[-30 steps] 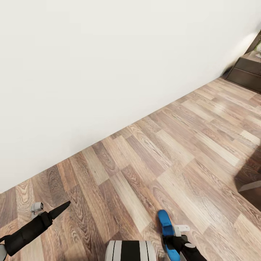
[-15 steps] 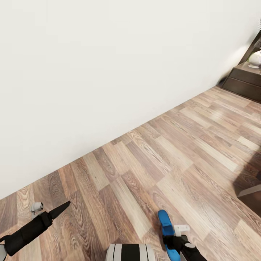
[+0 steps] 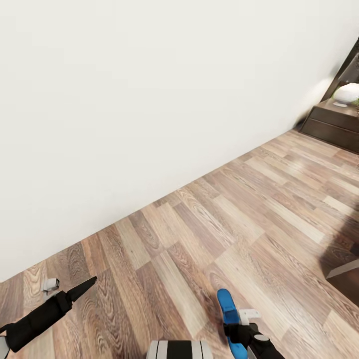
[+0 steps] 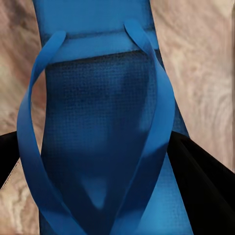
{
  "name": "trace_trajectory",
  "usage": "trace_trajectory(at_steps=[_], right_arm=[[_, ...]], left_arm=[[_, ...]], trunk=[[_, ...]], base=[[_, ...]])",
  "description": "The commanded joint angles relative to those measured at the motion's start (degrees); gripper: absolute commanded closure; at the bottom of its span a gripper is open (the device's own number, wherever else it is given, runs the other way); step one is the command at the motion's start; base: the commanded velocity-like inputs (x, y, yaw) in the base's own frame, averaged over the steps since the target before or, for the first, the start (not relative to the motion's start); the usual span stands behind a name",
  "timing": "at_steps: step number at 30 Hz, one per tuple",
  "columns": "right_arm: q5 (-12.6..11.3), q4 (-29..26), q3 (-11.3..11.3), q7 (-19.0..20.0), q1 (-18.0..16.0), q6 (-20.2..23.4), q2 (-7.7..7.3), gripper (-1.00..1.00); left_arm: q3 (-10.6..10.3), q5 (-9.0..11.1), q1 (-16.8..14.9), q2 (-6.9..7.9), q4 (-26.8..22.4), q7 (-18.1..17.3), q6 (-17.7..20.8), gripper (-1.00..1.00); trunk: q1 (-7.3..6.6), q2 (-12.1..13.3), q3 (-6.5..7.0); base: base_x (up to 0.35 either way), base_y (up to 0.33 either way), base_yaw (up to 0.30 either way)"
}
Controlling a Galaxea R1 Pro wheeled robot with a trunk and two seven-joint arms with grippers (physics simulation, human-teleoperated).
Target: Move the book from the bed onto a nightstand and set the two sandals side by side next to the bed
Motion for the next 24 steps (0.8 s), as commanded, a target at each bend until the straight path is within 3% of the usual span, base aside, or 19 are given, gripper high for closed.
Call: trace_trajectory(at_steps=[1,18,24], right_arm=[[0.0,-0.1,0.0,0.0,0.0,0.4,0.0,1.0],[-0.1,-0.3,-0.1,0.2,0.0,0.2,0.03,1.0],[-0.5,-1.4,-0.2,0.9,0.0,-1.6,-0.15,1.0]], left_arm=[[0.0,0.3,0.0,0.01,0.0,0.0,0.4,-1.0],[0.0,0.3,0.0,0.01,0.1,0.2,0.3,-1.0],[-0.1,0.3,0.0,-0.07,0.1,0.4,0.2,-1.0]], trunk=[[-0.03,0.0,0.19],[-0.47,0.2,3.96],[-0.63,0.3,5.28]], base=[[0.0,0.0,0.0],[0.0,0.0,0.0],[0.0,0.0,0.0]])
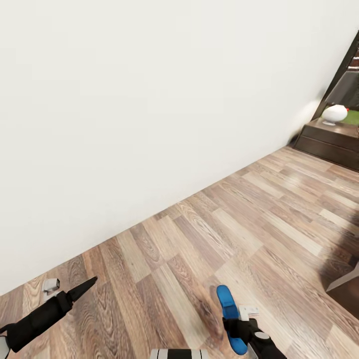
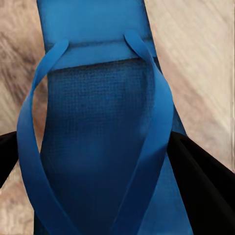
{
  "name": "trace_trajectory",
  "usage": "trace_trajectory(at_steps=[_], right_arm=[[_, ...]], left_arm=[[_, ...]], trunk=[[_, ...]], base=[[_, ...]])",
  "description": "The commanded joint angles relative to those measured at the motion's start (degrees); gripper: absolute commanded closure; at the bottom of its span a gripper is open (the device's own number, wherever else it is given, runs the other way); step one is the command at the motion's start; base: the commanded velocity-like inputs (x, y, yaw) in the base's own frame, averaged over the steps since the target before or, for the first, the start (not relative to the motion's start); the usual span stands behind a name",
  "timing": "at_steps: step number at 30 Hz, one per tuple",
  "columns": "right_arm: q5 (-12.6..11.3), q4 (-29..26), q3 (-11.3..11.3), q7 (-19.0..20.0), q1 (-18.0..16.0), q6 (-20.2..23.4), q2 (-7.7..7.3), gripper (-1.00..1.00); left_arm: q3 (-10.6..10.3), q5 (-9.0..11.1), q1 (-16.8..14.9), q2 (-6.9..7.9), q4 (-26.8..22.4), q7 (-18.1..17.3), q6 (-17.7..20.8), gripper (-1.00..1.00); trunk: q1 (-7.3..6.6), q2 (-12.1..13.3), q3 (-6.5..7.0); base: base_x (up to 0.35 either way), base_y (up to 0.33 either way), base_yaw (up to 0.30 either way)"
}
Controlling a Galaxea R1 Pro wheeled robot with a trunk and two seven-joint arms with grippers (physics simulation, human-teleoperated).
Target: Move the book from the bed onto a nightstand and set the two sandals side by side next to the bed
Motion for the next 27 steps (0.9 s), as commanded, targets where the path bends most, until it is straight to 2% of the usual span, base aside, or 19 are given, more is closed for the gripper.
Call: trace_trajectory(at_steps=[1,3,7,10,23,24,27], right_arm=[[-0.2,-0.9,0.0,0.2,0.0,0.3,-0.05,1.0],[-0.3,-3.4,0.0,1.2,0.0,0.3,-0.16,1.0],[-0.4,-6.6,-0.5,11.6,0.0,1.0,-0.89,1.0],[-0.5,-7.1,-0.6,15.2,0.0,1.1,-2.28,1.0],[-0.6,-7.2,-0.6,16.0,0.0,1.2,-2.77,1.0],[-1.1,-7.2,-0.6,16.1,0.0,1.2,-2.8,1.0],[-5.5,-7.2,-0.6,21.7,0.0,2.3,-3.31,1.0]], left_arm=[[0.0,0.3,0.0,0.01,0.0,0.0,0.3,-1.0],[-0.4,0.2,0.0,0.0,0.2,0.1,0.3,-1.0],[-0.8,0.2,0.0,0.0,0.4,0.1,0.2,-1.0],[-0.9,0.2,0.0,0.0,0.4,0.1,0.2,-1.0],[-0.9,0.2,0.0,0.0,0.4,0.0,0.2,-1.0],[-0.9,0.2,0.0,0.0,0.4,0.0,0.2,-1.0],[-0.9,0.2,0.0,0.0,0.4,0.1,0.2,-1.0]], trunk=[[-0.03,0.0,0.18],[-0.08,0.0,0.63],[-0.19,0.1,1.51],[-0.27,0.1,2.18],[-0.6,0.3,5.06],[-0.63,0.3,5.28],[-0.7,0.3,5.94]], base=[[0.0,0.0,0.0],[0.0,0.0,0.0],[0.0,0.0,0.0],[0.0,0.0,0.0],[0.0,0.0,0.0],[0.0,0.0,0.0],[0.0,0.0,0.0]])
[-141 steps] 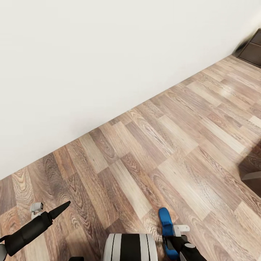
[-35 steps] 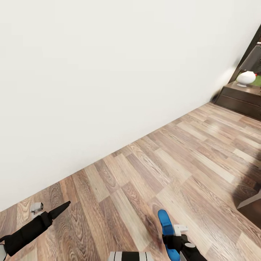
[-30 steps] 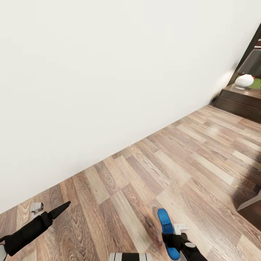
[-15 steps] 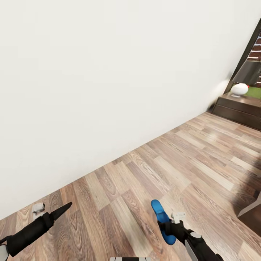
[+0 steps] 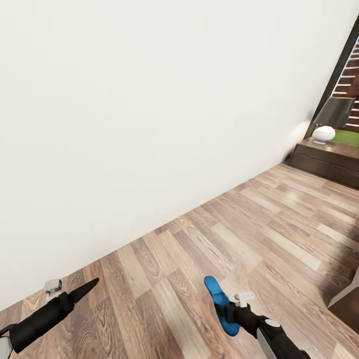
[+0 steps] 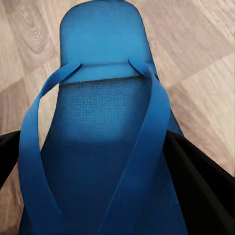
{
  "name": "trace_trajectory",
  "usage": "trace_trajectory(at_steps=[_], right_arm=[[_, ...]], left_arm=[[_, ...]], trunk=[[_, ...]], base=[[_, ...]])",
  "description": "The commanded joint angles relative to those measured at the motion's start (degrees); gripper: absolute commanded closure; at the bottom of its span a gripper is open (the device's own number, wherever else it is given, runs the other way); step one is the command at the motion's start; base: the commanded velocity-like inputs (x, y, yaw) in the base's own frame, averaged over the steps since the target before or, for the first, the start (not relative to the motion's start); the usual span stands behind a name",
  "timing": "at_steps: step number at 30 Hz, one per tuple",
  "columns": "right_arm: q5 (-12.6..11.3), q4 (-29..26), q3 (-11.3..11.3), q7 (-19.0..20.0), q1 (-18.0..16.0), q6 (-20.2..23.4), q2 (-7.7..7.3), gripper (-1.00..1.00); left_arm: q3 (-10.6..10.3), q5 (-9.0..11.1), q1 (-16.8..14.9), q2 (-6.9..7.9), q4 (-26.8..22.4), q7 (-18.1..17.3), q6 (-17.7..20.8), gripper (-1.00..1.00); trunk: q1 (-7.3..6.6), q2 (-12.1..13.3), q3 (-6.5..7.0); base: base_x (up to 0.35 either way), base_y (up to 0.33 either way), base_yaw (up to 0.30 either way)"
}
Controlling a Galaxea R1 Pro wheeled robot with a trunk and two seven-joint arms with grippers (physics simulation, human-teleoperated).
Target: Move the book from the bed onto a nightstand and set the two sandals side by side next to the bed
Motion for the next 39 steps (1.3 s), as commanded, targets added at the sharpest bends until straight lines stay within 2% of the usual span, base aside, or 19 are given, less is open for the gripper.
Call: trace_trajectory(at_steps=[1,2,4,5,7,9,10,12,13,14,17,20,23,27,30,32,35,39], right_arm=[[-1.7,-0.1,-0.1,2.4,0.0,1.6,-0.76,1.0],[-3.4,-0.1,0.0,6.1,0.0,4.1,-2.28,1.0],[-4.3,-0.1,0.0,8.5,0.0,5.7,-3.06,1.0],[-9.0,-0.1,-0.1,16.5,0.0,9.3,-9.59,1.0],[-11.3,0.0,0.0,18.9,0.0,11.2,-11.73,1.0],[-12.4,0.3,0.0,20.5,0.0,12.1,-13.31,1.0],[-12.8,0.6,0.0,22.0,0.0,12.4,-14.79,1.0],[-13.1,0.8,0.1,24.4,0.0,12.6,-16.53,1.0],[-13.1,0.8,0.1,24.9,0.0,12.6,-16.84,1.0],[-13.1,0.9,0.2,27.5,0.0,12.6,-17.92,1.0],[-13.1,2.0,0.3,31.7,0.0,12.6,-18.63,1.0],[-13.1,4.7,0.3,33.2,0.1,12.6,-18.76,1.0],[-13.1,10.0,0.3,33.9,0.1,12.3,-18.81,1.0],[-13.1,15.2,0.4,33.9,0.2,11.8,-18.82,1.0],[-13.1,19.4,0.4,34.0,0.3,11.5,-18.82,1.0],[-13.1,23.5,0.4,34.0,0.4,9.5,-18.82,1.0],[-13.1,25.3,0.4,34.0,0.4,5.7,-18.82,1.0],[-13.1,25.8,0.4,33.7,0.4,3.5,-18.77,1.0]], left_arm=[[0.0,0.3,0.0,0.01,0.0,0.0,0.4,-1.0],[0.0,0.3,0.0,0.01,0.0,0.0,0.4,-1.0],[-0.1,0.3,0.0,0.01,0.0,0.0,0.4,-1.0],[-1.8,-5.7,0.0,-0.03,12.6,0.0,-3.1,-1.0],[-2.0,-8.1,0.0,-0.24,17.1,-0.1,-7.7,-1.0],[-2.0,-9.2,0.0,-0.58,19.4,-0.1,-11.0,-1.0],[-2.1,-9.7,0.0,-0.89,20.3,-0.1,-12.5,-1.0],[-2.2,-10.4,0.0,-1.31,20.9,-0.1,-13.2,-1.0],[-2.2,-10.6,0.0,-1.41,20.9,-0.1,-13.3,-1.0],[-2.3,-12.3,0.0,-1.68,21.1,-0.1,-13.5,-1.0],[-2.7,-15.4,0.0,-2.73,21.2,-0.1,-13.6,-1.0],[-2.9,-17.1,0.0,-3.45,21.2,-0.1,-13.6,-1.0],[-3.1,-18.8,0.0,-4.06,21.2,-0.1,-13.7,-1.0],[-3.1,-19.2,0.0,-4.19,22.1,-0.1,-13.7,-1.0],[-3.3,-19.3,0.0,-4.25,22.7,-0.1,-13.8,-1.0],[-4.4,-19.4,0.0,-4.56,22.9,0.0,-14.4,-1.0],[-5.9,-19.3,0.0,-4.94,24.0,0.2,-15.8,-1.0],[-6.4,-19.4,0.0,-5.32,25.3,0.5,-16.6,-1.0]], trunk=[[-0.03,0.0,0.18],[-0.06,0.0,0.4],[-0.11,0.0,0.84],[-0.14,0.1,1.07],[-0.19,0.1,1.51],[-0.24,0.1,1.95],[-0.27,0.1,2.17],[-0.32,0.1,2.62],[-0.34,0.2,2.84],[-0.37,0.2,3.06],[-0.45,0.2,3.72],[-0.52,0.3,4.39],[-0.52,0.3,4.39],[-0.52,0.3,4.39],[-0.6,0.3,5.05],[-0.65,0.3,5.5],[-0.73,0.4,6.16],[-0.83,0.4,7.05]], base=[[0.0,0.0,0.0],[0.0,0.0,0.0],[0.0,0.0,0.0],[0.0,0.0,0.0],[0.0,0.0,0.0],[0.0,0.0,0.0],[0.0,0.0,0.0],[0.0,0.0,0.0],[0.0,0.0,0.0],[0.0,0.0,0.0],[0.0,0.0,0.0],[0.0,0.0,0.0],[0.0,0.0,0.0],[0.0,0.0,0.0],[0.0,0.0,0.0],[0.0,0.0,0.0],[0.0,0.0,0.0],[0.0,0.0,0.0]])
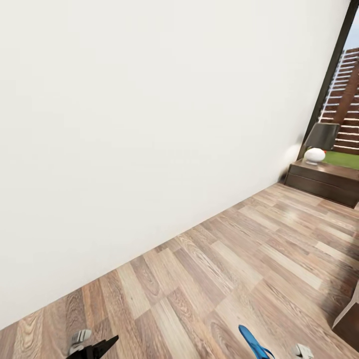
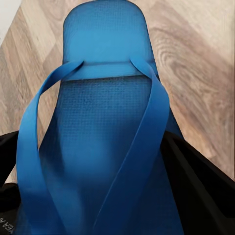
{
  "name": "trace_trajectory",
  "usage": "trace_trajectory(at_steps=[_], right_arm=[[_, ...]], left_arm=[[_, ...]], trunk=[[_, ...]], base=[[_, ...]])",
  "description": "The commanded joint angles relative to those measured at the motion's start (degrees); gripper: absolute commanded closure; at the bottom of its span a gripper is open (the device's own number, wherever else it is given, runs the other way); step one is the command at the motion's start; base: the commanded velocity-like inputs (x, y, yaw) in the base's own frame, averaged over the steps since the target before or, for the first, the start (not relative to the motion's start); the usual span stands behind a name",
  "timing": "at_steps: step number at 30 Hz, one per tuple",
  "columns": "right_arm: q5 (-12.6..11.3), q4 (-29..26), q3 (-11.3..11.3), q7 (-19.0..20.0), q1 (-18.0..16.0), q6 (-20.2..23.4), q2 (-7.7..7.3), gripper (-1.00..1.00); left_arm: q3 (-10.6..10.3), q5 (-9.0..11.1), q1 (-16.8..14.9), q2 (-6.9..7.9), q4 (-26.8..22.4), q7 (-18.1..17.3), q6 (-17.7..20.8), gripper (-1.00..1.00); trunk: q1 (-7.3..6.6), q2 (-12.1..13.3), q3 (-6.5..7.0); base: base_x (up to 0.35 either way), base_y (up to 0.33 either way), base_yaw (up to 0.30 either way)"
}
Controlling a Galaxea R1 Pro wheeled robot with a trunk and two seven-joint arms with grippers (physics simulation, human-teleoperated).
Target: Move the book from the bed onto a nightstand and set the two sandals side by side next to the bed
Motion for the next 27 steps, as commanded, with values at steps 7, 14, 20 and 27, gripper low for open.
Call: trace_trajectory(at_steps=[7,14,20,27], right_arm=[[-0.3,0.1,0.1,-0.1,0.0,-2.8,0.03,1.0],[-0.3,0.1,0.0,-0.5,0.0,-3.1,0.03,1.0],[-0.3,0.2,0.0,-0.5,0.0,-3.2,0.03,1.0],[-0.3,0.2,0.1,-0.5,0.0,-3.2,0.11,1.0]], left_arm=[[-0.1,0.4,0.0,-0.11,0.2,-0.1,-1.1,-1.0],[-0.1,0.5,0.0,-0.12,0.3,-0.1,-1.2,-1.0],[-0.1,0.5,0.0,-0.15,0.3,-0.1,-1.2,-1.0],[-0.2,0.5,0.0,-0.18,0.3,-0.1,-1.2,-1.0]], trunk=[[-0.17,0.1,1.28],[-0.17,0.1,1.28],[-0.17,0.1,1.28],[-0.17,0.1,1.28]], base=[[0.0,0.0,0.0],[0.0,0.0,0.0],[0.0,0.0,0.0],[0.0,0.0,-0.171]])
